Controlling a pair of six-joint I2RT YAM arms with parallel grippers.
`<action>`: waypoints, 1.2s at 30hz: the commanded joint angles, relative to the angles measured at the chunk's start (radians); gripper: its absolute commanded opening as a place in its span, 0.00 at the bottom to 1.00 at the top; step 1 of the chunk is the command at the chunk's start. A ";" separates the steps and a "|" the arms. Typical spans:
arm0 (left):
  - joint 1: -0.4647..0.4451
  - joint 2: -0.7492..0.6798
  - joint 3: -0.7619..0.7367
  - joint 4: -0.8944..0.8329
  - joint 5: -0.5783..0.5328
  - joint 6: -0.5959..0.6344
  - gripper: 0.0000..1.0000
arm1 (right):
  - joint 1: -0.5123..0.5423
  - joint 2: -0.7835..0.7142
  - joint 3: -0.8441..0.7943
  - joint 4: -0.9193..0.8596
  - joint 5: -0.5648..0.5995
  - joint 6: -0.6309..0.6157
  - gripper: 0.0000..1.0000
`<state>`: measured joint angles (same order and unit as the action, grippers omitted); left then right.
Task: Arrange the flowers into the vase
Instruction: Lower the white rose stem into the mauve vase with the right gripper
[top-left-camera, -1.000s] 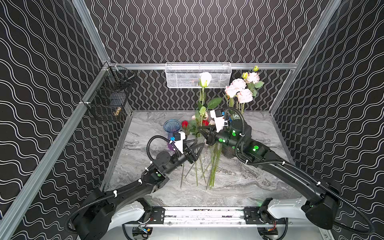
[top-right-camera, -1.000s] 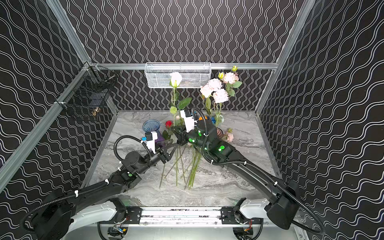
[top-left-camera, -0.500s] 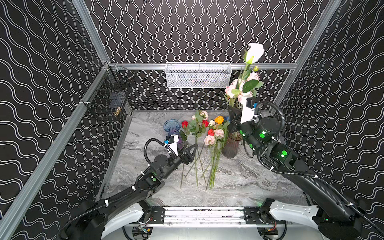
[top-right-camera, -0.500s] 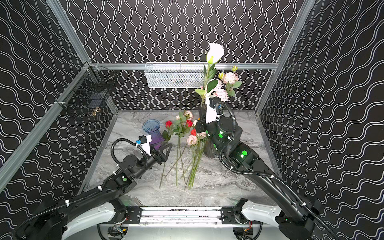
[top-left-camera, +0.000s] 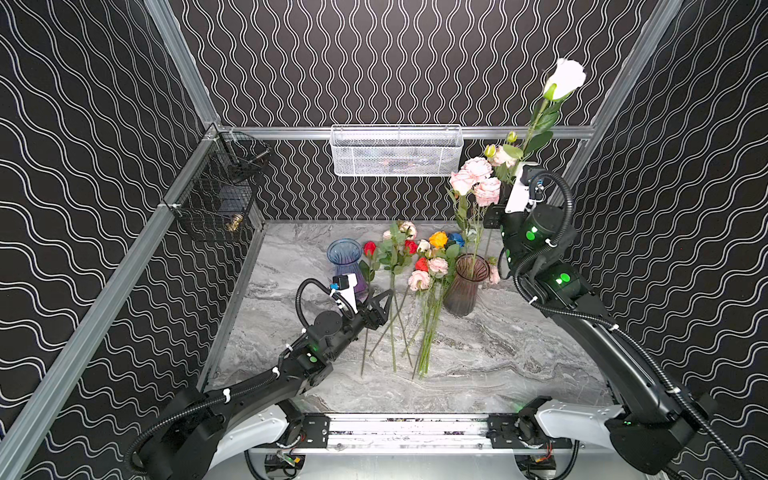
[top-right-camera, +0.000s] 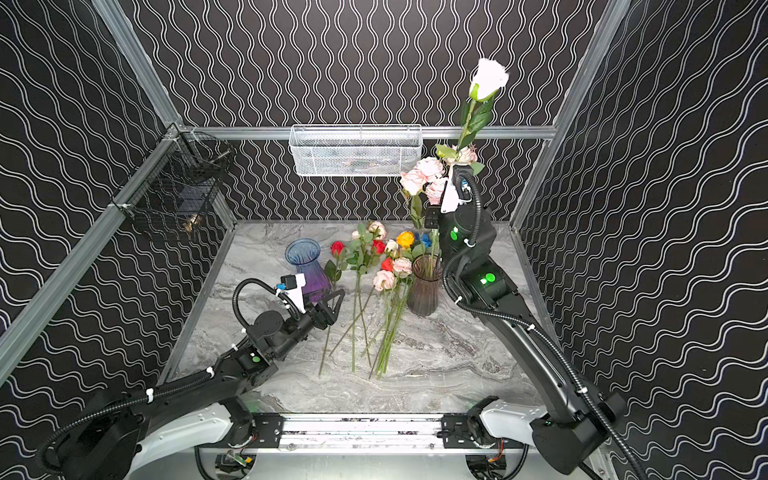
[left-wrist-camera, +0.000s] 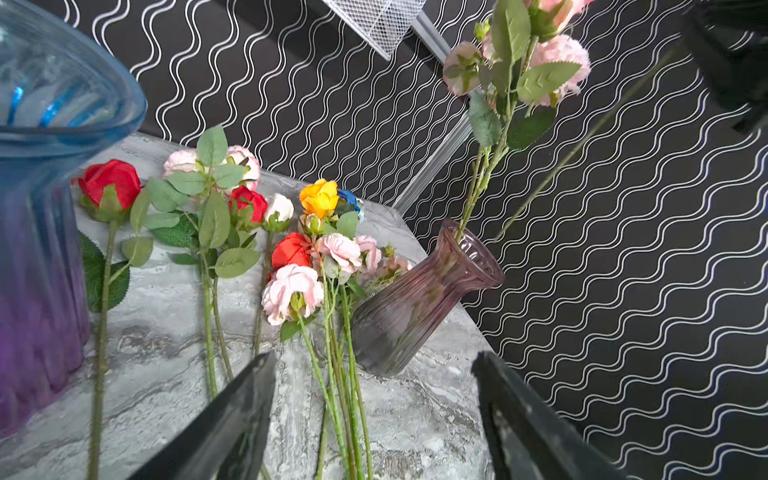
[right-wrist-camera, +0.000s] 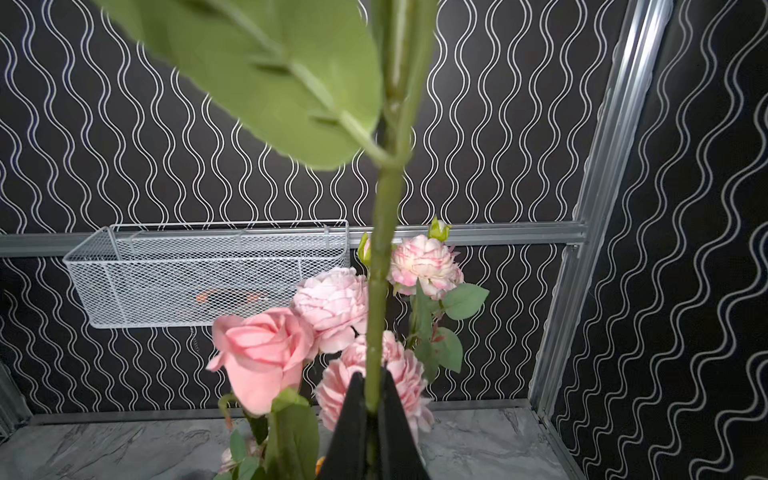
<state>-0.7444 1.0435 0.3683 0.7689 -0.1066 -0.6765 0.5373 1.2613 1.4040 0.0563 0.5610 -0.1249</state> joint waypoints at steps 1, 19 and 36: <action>0.002 0.003 -0.006 0.037 -0.010 -0.023 0.78 | -0.006 0.006 -0.049 0.010 -0.027 0.060 0.00; 0.002 0.057 0.049 -0.151 0.022 -0.024 0.78 | 0.000 0.001 -0.212 -0.220 -0.039 0.226 0.41; 0.001 -0.099 0.170 -0.692 -0.122 -0.022 0.78 | 0.065 -0.197 -0.221 -0.364 0.004 0.306 0.61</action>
<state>-0.7437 0.9665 0.5529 0.2249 -0.1619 -0.6777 0.6003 1.0863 1.1896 -0.2970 0.5461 0.1558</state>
